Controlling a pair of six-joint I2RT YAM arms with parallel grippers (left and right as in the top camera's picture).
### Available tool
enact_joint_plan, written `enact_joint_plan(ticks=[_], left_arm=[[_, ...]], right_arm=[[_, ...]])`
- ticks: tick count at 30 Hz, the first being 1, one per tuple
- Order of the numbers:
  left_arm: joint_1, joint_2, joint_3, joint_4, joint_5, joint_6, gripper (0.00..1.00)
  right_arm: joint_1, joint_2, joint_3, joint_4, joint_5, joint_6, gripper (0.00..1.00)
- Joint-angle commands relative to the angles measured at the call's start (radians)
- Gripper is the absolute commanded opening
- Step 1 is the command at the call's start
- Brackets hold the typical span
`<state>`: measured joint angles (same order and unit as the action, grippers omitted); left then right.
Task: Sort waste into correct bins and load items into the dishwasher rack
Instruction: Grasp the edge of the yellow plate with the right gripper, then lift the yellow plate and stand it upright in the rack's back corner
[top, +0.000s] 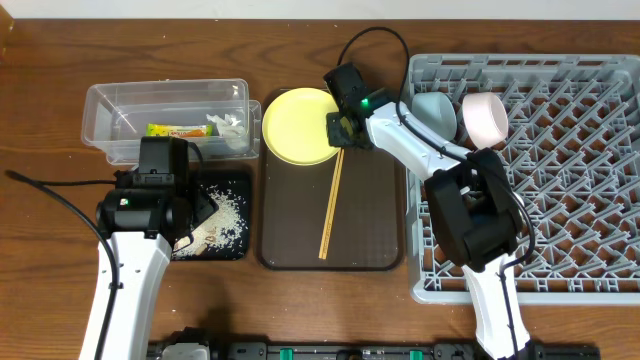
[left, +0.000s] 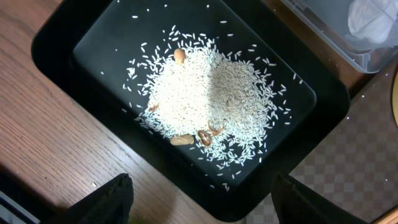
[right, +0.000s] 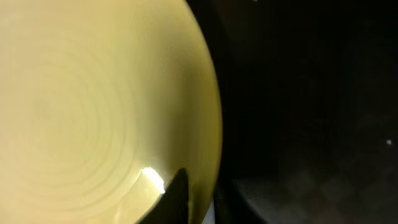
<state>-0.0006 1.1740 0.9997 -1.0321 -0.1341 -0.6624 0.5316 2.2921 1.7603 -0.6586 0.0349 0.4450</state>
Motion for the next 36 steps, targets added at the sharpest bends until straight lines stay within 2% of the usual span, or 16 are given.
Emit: enact_joint_plan(ticks=[1, 10, 25, 30, 34, 36], left_arm=[[0.005, -0.013, 0.01, -0.003, -0.008, -0.016, 0.74], [0.005, -0.013, 0.01, -0.003, -0.008, -0.016, 0.73], [0.005, -0.013, 0.01, -0.002, -0.009, -0.016, 0.74], [0.005, -0.013, 0.01, 0.003, -0.009, -0.016, 0.73], [0.005, -0.013, 0.01, 0.005, -0.009, -0.016, 0.74], [0.005, -0.013, 0.01, 0.005, -0.009, -0.016, 0.74]], right_arm=[[0.01, 0.0, 0.003, 0.0, -0.003, 0.069, 0.01], [-0.018, -0.083, 0.007, -0.001, 0.02, 0.028, 0.01], [-0.169, -0.565, 0.007, -0.161, 0.298, -0.403, 0.01], [-0.26, -0.655, 0.007, -0.181, 0.477, -0.555, 0.01], [-0.328, -0.68, 0.007, -0.207, 0.496, -0.726, 0.01], [-0.353, -0.68, 0.007, -0.24, 0.53, -0.746, 0.01]])
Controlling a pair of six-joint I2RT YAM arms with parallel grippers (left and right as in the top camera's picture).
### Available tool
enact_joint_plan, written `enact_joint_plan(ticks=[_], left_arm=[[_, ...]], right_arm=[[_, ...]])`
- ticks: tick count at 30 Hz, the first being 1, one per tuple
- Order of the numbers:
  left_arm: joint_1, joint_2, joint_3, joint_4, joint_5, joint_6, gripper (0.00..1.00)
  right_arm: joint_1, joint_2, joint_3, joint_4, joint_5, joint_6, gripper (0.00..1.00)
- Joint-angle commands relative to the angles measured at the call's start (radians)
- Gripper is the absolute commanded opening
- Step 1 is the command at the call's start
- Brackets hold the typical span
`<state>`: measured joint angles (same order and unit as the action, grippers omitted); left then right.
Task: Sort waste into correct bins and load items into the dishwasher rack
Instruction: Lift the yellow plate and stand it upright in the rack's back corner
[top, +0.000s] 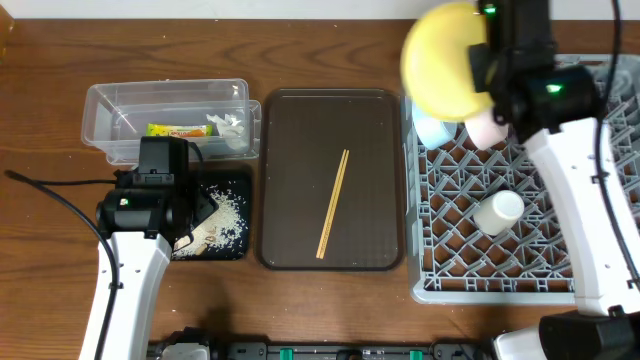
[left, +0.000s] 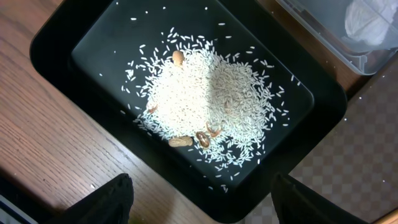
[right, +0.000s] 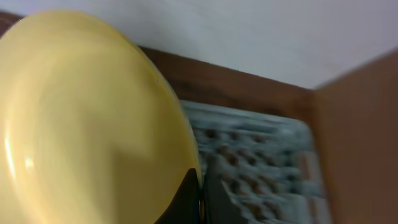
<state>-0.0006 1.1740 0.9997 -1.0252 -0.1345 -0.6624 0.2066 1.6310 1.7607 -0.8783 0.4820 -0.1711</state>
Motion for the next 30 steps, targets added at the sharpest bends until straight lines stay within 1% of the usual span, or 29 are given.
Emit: enact_joint_plan(ticks=[1, 5, 8, 10, 13, 17, 19, 26, 30], left_arm=[[0.005, -0.013, 0.01, -0.002, -0.008, -0.016, 0.74], [0.005, -0.013, 0.01, -0.002, -0.008, -0.016, 0.74], [0.005, -0.013, 0.01, -0.002, -0.008, -0.016, 0.73], [0.005, -0.013, 0.01, -0.002, -0.008, -0.016, 0.73], [0.005, -0.013, 0.01, -0.002, -0.008, -0.016, 0.74], [0.005, -0.013, 0.01, -0.002, -0.008, -0.016, 0.73], [0.005, -0.013, 0.01, -0.002, -0.008, -0.016, 0.74], [0.005, -0.013, 0.01, -0.002, -0.008, -0.016, 0.73], [0.005, -0.013, 0.01, -0.002, -0.008, -0.013, 0.73]], right_arm=[[-0.037, -0.019, 0.006, -0.044, 0.098, -0.13, 0.01], [-0.05, -0.019, 0.006, -0.171, 0.189, -0.121, 0.01], [-0.053, -0.018, 0.005, -0.238, 0.399, 0.045, 0.01], [-0.061, -0.018, 0.005, -0.245, 0.45, 0.089, 0.01], [-0.078, -0.018, 0.005, -0.22, 0.489, 0.095, 0.01], [-0.115, -0.011, 0.005, -0.143, 0.585, 0.104, 0.01], [-0.137, -0.005, 0.004, -0.116, 0.584, 0.079, 0.01], [-0.227, 0.061, 0.004, -0.056, 0.587, 0.059, 0.01], [-0.248, 0.113, 0.004, -0.048, 0.584, 0.063, 0.01]])
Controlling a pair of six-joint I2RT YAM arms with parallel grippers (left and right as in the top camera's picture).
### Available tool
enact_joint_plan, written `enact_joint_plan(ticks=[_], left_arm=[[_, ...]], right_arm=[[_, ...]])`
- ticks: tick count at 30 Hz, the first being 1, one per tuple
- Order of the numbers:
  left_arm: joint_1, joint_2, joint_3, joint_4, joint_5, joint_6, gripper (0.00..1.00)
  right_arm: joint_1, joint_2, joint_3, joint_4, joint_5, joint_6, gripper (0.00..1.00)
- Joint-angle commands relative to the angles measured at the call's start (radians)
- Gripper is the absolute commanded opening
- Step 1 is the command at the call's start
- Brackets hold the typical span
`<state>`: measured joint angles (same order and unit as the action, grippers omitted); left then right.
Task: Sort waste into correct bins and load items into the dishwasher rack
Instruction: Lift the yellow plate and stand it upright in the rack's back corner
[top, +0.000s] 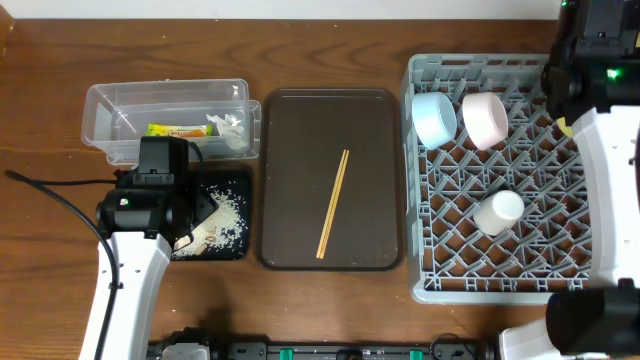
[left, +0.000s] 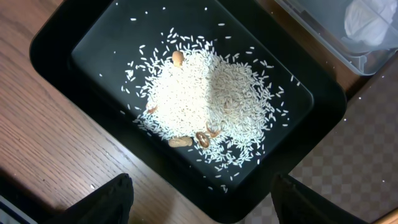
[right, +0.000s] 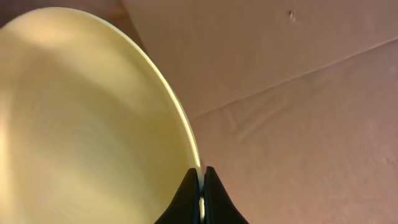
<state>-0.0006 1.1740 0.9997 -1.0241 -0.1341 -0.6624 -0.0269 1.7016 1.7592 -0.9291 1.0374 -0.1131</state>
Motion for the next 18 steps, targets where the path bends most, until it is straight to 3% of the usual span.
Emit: enact_joint_plan(ticks=[1, 18], left_arm=[[0.005, -0.013, 0.01, -0.003, -0.009, -0.013, 0.74], [0.005, -0.013, 0.01, -0.003, -0.008, -0.013, 0.73]], right_arm=[[-0.014, 0.059, 0.006, 0.006, 0.028, 0.005, 0.01], [0.095, 0.235, 0.005, -0.009, -0.168, 0.076, 0.01]])
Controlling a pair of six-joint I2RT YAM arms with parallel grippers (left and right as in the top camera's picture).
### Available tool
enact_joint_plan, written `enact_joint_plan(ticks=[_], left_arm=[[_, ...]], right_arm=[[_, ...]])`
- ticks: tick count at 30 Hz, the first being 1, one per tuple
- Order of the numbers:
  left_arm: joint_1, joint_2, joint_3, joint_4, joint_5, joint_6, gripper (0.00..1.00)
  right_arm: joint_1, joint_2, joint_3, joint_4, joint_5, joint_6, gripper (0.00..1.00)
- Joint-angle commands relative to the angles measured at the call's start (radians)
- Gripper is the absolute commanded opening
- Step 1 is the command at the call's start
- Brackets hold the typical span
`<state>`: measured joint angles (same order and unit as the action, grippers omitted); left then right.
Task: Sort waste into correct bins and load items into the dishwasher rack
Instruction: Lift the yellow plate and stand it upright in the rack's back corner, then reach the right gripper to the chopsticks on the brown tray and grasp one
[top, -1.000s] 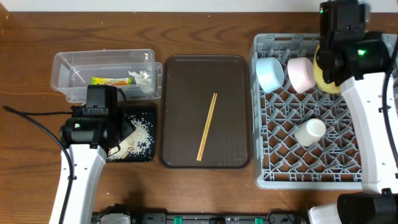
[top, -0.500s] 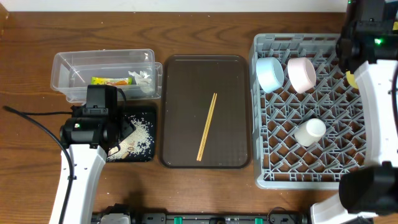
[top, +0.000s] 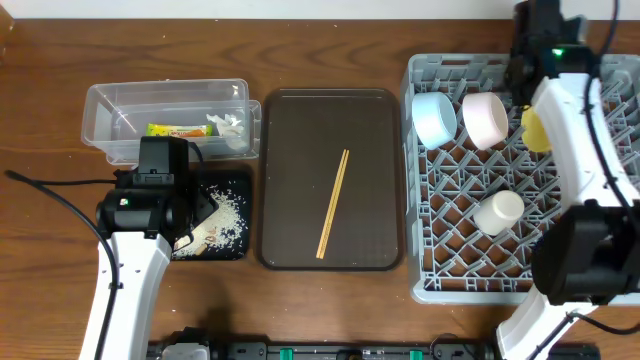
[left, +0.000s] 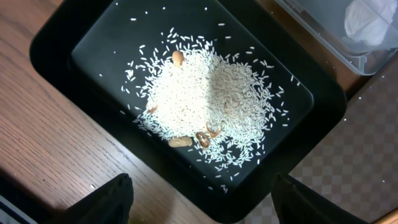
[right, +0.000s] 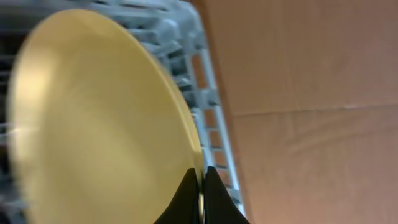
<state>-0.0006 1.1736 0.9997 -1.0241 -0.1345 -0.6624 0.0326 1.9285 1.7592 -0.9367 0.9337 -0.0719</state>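
Note:
My right gripper is shut on the rim of the yellow plate, which stands on edge over the grey dishwasher rack, just right of the pink bowl. In the right wrist view the plate fills the left side, with both fingers pinching its rim. A wooden chopstick lies on the brown tray. My left gripper hangs open over the black bin of rice and peanuts.
The rack also holds a blue bowl and a white cup. A clear bin with wrappers stands behind the black bin. My right arm reaches along the rack's right side.
My right gripper has moved with the plate from past the rack's far right corner leftwards and down. The plate now stands edge-on over the rack beside the pink bowl. The left arm is unchanged.
At first my right gripper pinched the rim of the yellow plate lying on the brown tray. Then it held the plate high above the rack's back left, then past the far right corner. Now the plate is on edge at the rack. The left gripper stayed open over the rice bin.

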Motion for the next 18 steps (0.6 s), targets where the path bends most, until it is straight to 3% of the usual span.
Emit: enact_joint_plan(ticks=[1, 3, 5, 8, 11, 15, 18], left_arm=[[0.005, -0.012, 0.01, -0.003, -0.008, -0.013, 0.74], [0.005, -0.012, 0.01, -0.003, -0.008, -0.013, 0.74], [0.005, -0.012, 0.01, -0.003, -0.008, -0.013, 0.74], [0.005, -0.012, 0.01, -0.003, -0.008, -0.013, 0.74], [0.005, -0.012, 0.01, -0.003, -0.008, -0.013, 0.74], [0.005, -0.012, 0.01, -0.003, -0.008, -0.013, 0.74], [0.005, -0.012, 0.01, -0.003, -0.008, -0.012, 0.74]], right_arm=[[0.044, 0.008, 0.005, -0.001, -0.097, 0.034, 0.01], [0.063, 0.008, 0.005, -0.002, -0.183, 0.034, 0.12], [0.08, 0.008, 0.005, -0.009, -0.243, 0.034, 0.34], [0.098, 0.006, 0.006, -0.033, -0.277, 0.039, 0.45], [0.105, -0.016, 0.006, -0.055, -0.28, 0.064, 0.64], [0.106, -0.088, 0.006, -0.058, -0.359, 0.079, 0.77], [0.106, -0.162, 0.006, -0.065, -0.562, 0.079, 0.84]])
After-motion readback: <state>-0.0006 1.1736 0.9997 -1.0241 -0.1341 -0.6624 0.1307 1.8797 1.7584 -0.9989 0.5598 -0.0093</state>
